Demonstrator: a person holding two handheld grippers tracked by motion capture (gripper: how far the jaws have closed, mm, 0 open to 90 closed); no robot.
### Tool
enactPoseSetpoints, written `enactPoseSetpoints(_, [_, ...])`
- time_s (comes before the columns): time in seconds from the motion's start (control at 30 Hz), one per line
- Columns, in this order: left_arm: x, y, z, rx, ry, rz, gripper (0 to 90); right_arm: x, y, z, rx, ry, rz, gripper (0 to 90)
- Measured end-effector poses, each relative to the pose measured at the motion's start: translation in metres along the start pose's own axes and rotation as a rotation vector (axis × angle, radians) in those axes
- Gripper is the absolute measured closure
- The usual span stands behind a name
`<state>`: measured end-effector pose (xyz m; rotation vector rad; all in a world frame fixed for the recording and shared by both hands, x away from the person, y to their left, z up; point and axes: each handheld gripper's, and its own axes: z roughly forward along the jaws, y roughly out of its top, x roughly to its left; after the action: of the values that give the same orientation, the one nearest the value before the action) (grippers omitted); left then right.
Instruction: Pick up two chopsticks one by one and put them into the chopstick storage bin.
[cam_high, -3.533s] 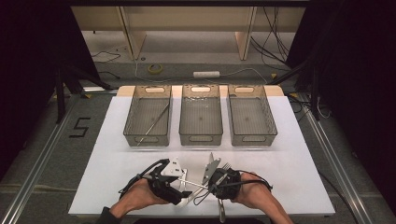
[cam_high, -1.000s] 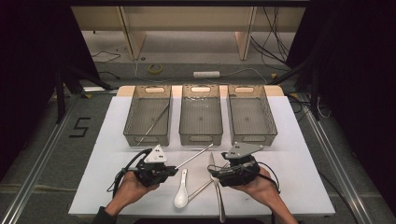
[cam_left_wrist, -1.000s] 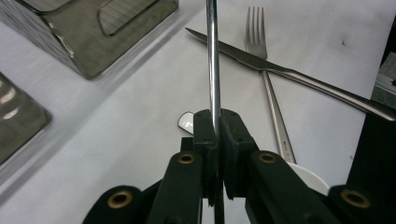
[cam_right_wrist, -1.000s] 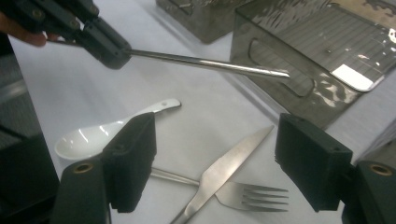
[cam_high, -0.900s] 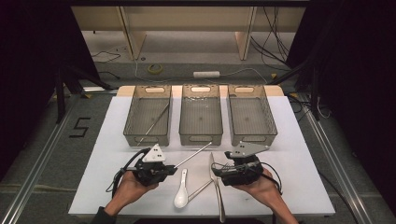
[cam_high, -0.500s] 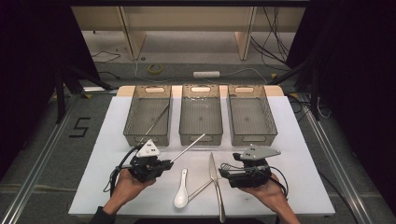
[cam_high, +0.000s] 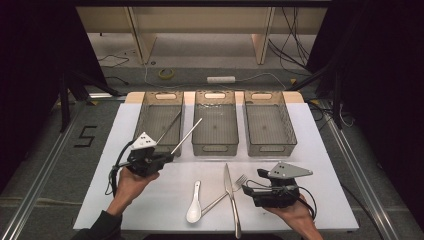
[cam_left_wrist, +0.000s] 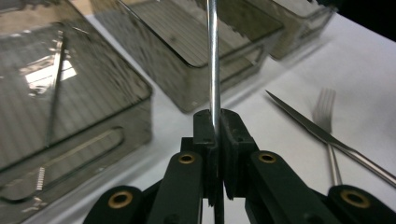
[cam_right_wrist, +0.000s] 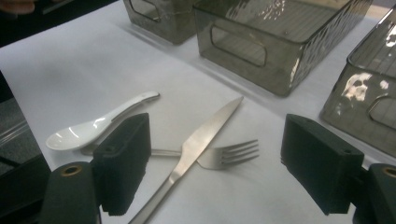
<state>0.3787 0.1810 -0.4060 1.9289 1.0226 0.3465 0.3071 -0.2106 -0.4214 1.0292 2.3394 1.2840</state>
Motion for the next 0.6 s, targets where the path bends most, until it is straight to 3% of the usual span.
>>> enactPoseSetpoints(0.27, [0.031,0.018,0.007,-0.026,0.068,-0.071,85.4,0.004,-0.003,0.001,0.013,0.003,-0.008,25.2])
enactPoseSetpoints(0.6, [0.062,0.036,0.018,-0.056,0.137,-0.140,85.4,0.004,-0.006,-0.003,-0.007,0.004,-0.006,24.8])
